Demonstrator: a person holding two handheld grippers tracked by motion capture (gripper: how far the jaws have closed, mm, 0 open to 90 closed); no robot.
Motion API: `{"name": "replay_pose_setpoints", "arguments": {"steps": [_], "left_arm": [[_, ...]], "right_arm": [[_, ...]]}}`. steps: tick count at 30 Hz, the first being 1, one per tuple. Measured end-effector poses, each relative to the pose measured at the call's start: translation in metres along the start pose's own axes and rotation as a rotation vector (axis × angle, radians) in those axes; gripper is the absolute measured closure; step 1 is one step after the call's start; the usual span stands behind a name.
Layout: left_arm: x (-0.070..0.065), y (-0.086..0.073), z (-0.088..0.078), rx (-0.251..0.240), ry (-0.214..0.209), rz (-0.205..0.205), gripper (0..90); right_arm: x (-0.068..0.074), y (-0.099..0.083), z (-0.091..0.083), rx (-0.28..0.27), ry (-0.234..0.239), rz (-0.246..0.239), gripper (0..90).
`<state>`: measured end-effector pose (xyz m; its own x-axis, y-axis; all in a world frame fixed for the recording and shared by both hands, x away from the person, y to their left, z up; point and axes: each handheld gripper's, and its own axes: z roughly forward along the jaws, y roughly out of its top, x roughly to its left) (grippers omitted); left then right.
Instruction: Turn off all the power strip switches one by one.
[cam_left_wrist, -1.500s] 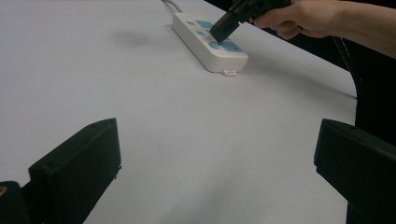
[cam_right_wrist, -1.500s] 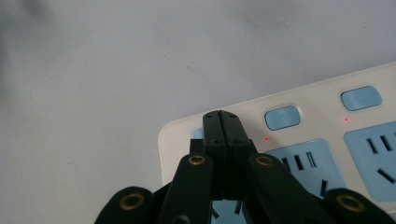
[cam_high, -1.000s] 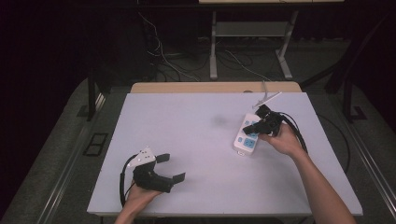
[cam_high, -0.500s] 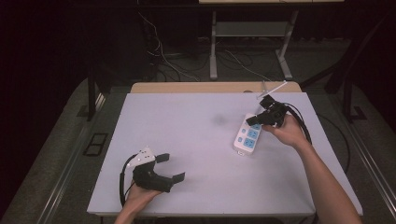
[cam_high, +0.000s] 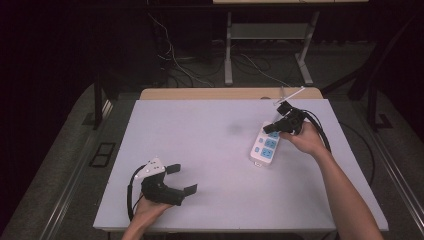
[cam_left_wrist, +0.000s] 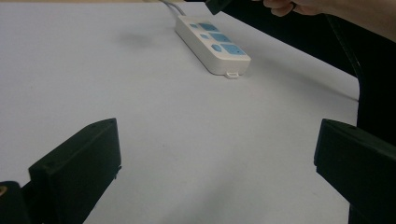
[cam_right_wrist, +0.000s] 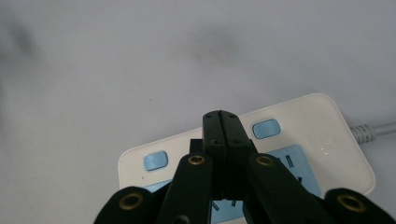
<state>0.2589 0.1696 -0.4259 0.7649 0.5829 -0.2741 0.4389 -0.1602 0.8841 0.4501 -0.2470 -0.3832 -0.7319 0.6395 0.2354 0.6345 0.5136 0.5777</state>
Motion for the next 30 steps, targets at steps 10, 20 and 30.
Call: {"name": "replay_pose_setpoints", "arguments": {"steps": [10,20,30], "left_arm": [[0.000,0.000,0.000,-0.001,0.000,-0.001,0.0],[0.001,0.000,0.000,-0.003,0.000,-0.004,0.0],[0.001,0.000,-0.001,-0.002,0.001,-0.001,0.0]], "right_arm": [[-0.001,0.000,0.009,0.017,0.008,0.004,90.0],[-0.003,0.000,0.019,0.039,0.016,0.002,90.0],[0.000,-0.001,0.030,0.075,0.026,0.000,90.0]]}}
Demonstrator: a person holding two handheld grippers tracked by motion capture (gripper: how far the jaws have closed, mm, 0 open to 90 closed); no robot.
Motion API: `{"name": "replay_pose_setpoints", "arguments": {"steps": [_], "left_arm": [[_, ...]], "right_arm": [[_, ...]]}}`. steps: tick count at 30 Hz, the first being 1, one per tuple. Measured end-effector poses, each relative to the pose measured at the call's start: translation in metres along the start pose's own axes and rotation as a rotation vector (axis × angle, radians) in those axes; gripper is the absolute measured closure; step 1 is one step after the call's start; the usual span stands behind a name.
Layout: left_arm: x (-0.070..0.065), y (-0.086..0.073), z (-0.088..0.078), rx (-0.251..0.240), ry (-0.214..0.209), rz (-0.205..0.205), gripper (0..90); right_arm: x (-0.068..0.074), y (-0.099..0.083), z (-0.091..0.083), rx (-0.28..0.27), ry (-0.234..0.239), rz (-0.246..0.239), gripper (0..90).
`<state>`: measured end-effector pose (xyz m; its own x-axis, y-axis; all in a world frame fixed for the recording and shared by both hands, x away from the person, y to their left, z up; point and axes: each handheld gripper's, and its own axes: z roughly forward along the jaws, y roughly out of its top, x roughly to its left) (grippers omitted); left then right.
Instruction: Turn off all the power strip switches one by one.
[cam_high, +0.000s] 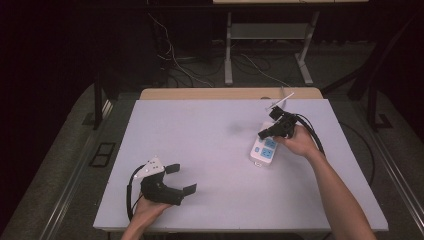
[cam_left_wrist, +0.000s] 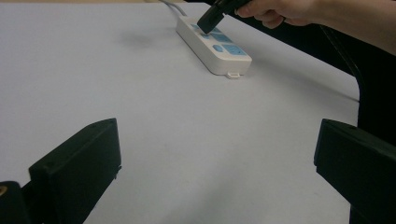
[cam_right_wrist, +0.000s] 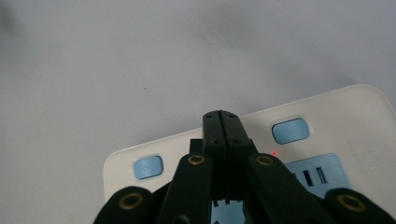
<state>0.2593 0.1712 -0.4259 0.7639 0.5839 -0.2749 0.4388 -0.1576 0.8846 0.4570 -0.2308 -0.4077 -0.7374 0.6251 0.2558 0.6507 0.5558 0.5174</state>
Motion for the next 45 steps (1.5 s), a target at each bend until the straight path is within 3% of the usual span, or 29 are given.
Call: {"name": "replay_pose_setpoints", "arguments": {"steps": [10,17,19,23,24,30,39,45], "left_arm": [[-0.001,0.000,0.001,-0.001,0.000,0.003,0.0],[-0.001,0.000,0.001,0.006,-0.002,0.006,0.0],[-0.001,0.000,0.002,0.006,-0.001,0.006,0.0],[-0.002,0.000,0.002,0.007,0.001,0.007,0.0],[-0.002,0.000,0.002,0.008,0.003,0.009,0.0],[-0.002,-0.001,0.001,0.005,0.006,0.002,0.0],[0.001,0.000,0.002,0.005,0.006,-0.001,0.0],[0.001,0.000,0.002,0.009,0.005,0.001,0.0]], "right_arm": [[0.002,-0.001,0.004,-0.002,-0.010,-0.010,90.0],[0.001,-0.005,0.004,-0.035,0.000,0.004,90.0],[0.003,-0.011,0.004,-0.076,-0.016,0.004,90.0],[0.007,-0.015,0.005,-0.091,-0.035,-0.009,90.0],[0.007,-0.015,0.005,-0.082,-0.013,-0.007,90.0],[0.013,-0.014,0.006,-0.074,-0.042,-0.037,90.0],[0.007,-0.016,0.005,-0.079,-0.001,0.012,90.0],[0.012,-0.014,0.001,-0.061,-0.020,-0.012,90.0]]}}
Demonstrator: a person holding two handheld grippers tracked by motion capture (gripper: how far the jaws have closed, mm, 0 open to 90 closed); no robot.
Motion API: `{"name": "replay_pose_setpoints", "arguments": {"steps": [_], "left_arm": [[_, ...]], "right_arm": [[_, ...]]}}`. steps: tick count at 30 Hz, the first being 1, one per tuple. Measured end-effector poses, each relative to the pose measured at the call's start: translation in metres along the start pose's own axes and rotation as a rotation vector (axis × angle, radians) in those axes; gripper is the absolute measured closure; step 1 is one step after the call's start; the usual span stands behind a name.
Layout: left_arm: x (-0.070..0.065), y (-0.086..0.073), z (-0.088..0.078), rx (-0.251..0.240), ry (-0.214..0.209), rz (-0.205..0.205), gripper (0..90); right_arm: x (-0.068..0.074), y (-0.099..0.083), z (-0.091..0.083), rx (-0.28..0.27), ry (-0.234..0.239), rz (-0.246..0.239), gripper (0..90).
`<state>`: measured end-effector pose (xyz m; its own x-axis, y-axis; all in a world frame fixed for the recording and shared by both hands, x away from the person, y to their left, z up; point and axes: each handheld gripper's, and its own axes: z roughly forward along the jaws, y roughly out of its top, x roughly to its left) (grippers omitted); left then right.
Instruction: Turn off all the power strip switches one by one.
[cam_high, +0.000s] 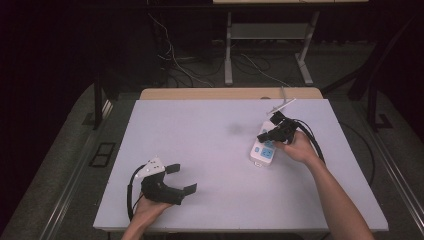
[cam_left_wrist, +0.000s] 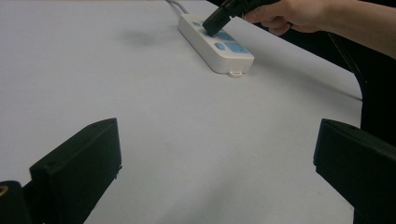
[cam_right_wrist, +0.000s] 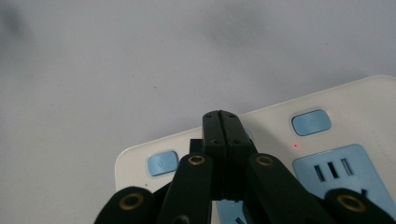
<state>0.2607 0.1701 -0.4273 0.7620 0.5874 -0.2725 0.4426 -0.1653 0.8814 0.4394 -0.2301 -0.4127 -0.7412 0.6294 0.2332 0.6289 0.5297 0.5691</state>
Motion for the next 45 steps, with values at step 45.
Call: {"name": "replay_pose_setpoints", "arguments": {"steps": [45], "left_arm": [[0.001,0.000,-0.001,-0.006,-0.005,-0.006,0.0]], "right_arm": [[-0.032,0.027,-0.029,-0.042,-0.035,0.030,90.0]]}}
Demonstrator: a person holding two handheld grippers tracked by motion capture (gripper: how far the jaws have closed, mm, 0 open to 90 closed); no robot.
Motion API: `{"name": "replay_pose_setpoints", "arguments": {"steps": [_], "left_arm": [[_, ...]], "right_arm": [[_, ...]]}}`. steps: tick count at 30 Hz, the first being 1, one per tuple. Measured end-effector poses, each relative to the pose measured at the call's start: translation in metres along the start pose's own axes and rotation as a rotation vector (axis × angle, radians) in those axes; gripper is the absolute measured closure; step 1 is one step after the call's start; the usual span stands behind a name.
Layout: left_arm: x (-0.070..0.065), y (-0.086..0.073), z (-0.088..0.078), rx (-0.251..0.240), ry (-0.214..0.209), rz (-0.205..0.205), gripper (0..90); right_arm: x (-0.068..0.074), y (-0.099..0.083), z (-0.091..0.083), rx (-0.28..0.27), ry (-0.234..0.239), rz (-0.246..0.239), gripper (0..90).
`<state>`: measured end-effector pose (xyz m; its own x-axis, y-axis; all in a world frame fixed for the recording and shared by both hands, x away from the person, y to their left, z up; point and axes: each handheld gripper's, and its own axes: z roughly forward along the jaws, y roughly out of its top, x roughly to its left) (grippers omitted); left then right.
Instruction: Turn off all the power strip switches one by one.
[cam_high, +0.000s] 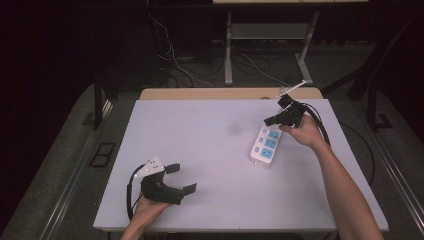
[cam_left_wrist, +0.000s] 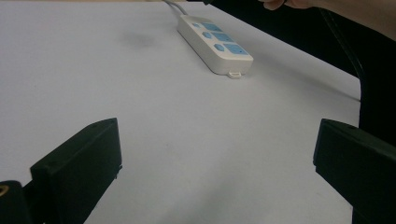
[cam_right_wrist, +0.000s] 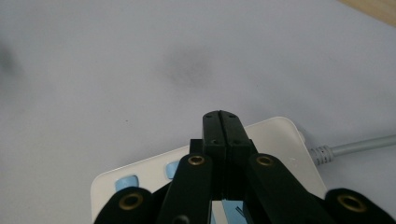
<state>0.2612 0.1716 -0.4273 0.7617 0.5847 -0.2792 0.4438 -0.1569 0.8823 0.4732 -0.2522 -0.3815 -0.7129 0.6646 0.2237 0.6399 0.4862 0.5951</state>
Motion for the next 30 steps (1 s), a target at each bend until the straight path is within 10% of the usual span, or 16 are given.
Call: {"name": "replay_pose_setpoints", "arguments": {"steps": [30], "left_arm": [[0.000,0.000,0.000,0.000,-0.005,0.001,0.0]], "right_arm": [[-0.009,-0.010,0.031,0.053,-0.006,0.037,89.9]]}}
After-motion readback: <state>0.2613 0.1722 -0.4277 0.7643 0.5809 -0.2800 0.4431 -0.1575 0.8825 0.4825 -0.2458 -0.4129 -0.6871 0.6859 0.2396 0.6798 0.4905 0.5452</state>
